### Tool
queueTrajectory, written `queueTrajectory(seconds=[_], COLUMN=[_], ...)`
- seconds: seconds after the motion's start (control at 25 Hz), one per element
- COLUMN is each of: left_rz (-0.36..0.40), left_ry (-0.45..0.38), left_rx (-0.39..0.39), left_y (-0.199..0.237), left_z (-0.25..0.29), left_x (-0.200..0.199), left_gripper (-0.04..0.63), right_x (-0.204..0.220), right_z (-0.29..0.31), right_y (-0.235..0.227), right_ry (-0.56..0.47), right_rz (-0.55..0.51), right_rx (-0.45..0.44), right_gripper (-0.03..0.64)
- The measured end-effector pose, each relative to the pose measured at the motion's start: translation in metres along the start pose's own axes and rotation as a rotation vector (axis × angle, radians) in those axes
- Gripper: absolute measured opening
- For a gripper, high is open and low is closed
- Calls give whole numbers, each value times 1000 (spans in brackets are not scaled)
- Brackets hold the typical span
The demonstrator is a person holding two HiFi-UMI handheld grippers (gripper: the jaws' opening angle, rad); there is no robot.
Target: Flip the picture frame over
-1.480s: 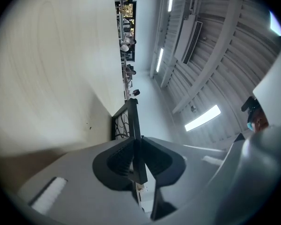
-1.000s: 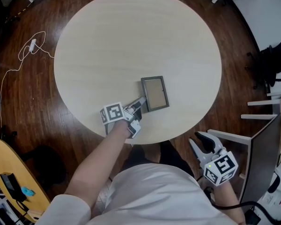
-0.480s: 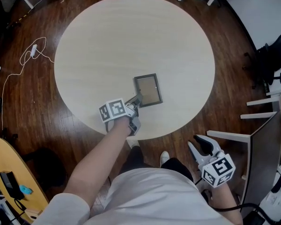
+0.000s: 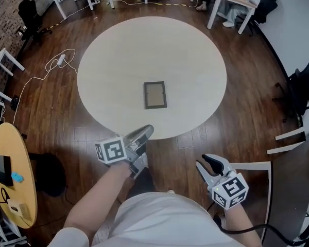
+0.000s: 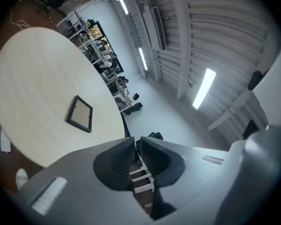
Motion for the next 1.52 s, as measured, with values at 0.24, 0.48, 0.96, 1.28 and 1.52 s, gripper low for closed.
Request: queueTrajectory(seconds=[0.24, 0.48, 0.96, 1.28, 1.52], left_rz=[115, 207, 304, 310, 306], left_ry=[-64, 29, 21, 62, 65], left_rx=[-2, -27, 67, 92, 102], left_y=[-78, -116, -149, -144, -144], left_z=[-87, -140, -196, -248, -271], left_x=[91, 159, 175, 200, 209], left_gripper=[40, 40, 40, 40, 40], right_x=[49, 63, 62, 62, 68], right_z=[-30, -68, -92, -106, -108], right_y=[37, 66, 127, 187, 210], right_ry=[-19, -32, -104, -98, -78], right_rz=[-7, -35, -61, -94, -108], right_rx=[-94, -140, -86, -60, -51], right_gripper=[108, 110, 110, 110, 109])
Point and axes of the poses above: the fingertips, and each gripper's own axes: z forward along the fingers, y to its left, x out of its underside, the point moved 2 cm from there along -z, backward along the fingers
